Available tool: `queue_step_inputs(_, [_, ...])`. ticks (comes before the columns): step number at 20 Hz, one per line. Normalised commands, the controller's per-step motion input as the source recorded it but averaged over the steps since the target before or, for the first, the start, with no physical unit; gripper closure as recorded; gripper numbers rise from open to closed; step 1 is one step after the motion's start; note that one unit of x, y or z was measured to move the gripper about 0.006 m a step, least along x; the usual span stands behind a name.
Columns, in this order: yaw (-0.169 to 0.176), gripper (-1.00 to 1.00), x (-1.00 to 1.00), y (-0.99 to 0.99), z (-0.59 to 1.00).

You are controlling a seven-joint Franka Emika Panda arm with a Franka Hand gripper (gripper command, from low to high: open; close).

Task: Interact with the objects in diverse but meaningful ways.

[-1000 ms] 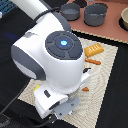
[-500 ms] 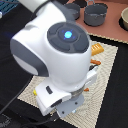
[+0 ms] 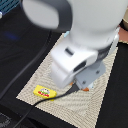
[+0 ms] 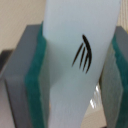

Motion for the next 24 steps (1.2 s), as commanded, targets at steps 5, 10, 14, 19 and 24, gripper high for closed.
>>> queue_step_inputs(5, [0.020,1.00,-0.19,0.50,-0.22])
queue_step_inputs(10, [0.029,1.00,-0.21,0.18,-0.55])
queue_step_inputs(14, [0.013,1.00,-0.32,-0.02,-0.64])
queue_step_inputs(19, [0.012,1.00,-0.38,-0.21,-0.62])
queue_step_inputs(24, [0.015,1.00,-0.42,-0.27,-0.53])
